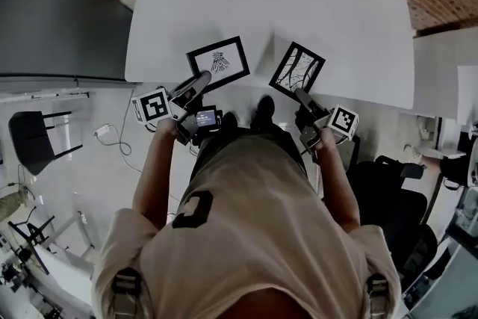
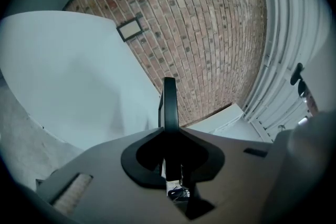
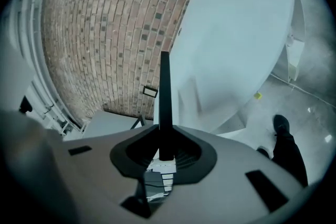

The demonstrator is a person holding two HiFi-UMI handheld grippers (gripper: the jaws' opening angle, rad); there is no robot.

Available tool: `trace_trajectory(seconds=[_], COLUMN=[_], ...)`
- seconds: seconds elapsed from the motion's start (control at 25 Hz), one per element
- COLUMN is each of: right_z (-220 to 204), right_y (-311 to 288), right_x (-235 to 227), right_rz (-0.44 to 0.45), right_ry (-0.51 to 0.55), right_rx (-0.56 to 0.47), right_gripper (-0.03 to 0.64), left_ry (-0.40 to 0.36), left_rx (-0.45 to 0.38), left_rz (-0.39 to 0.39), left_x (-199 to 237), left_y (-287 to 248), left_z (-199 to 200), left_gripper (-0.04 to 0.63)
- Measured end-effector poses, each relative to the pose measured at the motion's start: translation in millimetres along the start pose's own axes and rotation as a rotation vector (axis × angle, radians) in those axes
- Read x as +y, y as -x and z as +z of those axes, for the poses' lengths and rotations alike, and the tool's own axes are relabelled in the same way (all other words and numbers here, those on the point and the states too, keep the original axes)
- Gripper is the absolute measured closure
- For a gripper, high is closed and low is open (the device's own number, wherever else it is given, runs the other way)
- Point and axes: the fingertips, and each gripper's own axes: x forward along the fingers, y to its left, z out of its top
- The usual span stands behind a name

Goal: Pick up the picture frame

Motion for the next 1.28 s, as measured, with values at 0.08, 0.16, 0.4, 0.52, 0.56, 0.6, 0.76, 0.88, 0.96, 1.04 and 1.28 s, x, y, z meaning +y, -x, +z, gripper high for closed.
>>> trace_trajectory(seconds=[0.08,0.16,0.4,0.52,0.56,0.6,0.76,0.88,0.96,1.04,1.28], right_z=[-0.4,0.2,8.7,10.4,6.5,0.7,-28.0,-43.6,-47.8,-48.3,-48.9], right_y=[-9.6,-25.4,-45.0,-48.0,-51.2,-55.0,-68.1,-72.5,-74.9,-76.3,-74.7], right_x=[10.8,24.0,60.8,73.8,78.7,83.6,104.7,117.4,124.1,126.9,123.6], right_rz=[0.008,0.02,0.061,0.076,0.075,0.068,0.037,0.036,0.056,0.056,-0.019], right_ry=[0.03,0.046,0.105,0.125,0.138,0.157,0.267,0.308,0.329,0.348,0.357], right_rx=[0.013,0.021,0.05,0.059,0.061,0.064,0.075,0.068,0.07,0.075,0.088], right_gripper=[0.555,0.555,0.555,0.555,0.555,0.555,0.555,0.555,0.555,0.555,0.555], left_ry=[0.01,0.02,-0.028,-0.044,-0.049,-0.056,-0.084,-0.107,-0.127,-0.14,-0.148], left_rx=[-0.022,-0.035,-0.056,-0.066,-0.073,-0.08,-0.106,-0.118,-0.115,-0.112,-0.117], left_rz=[0.003,0.016,-0.001,-0.012,-0.017,-0.022,-0.035,-0.027,-0.007,0.013,0.021], left_x=[2.0,9.2,0.7,-6.9,-8.1,-8.5,-7.5,-4.6,8.1,19.9,11.7], left_y=[9.2,19.2,24.2,22.6,27.6,34.8,70.9,92.0,99.0,101.7,101.8], left_z=[2.2,9.4,17.6,17.2,17.6,18.4,19.3,16.8,12.5,9.7,11.2], left_gripper=[0.557,0.557,0.557,0.557,0.557,0.557,0.557,0.557,0.557,0.557,0.557])
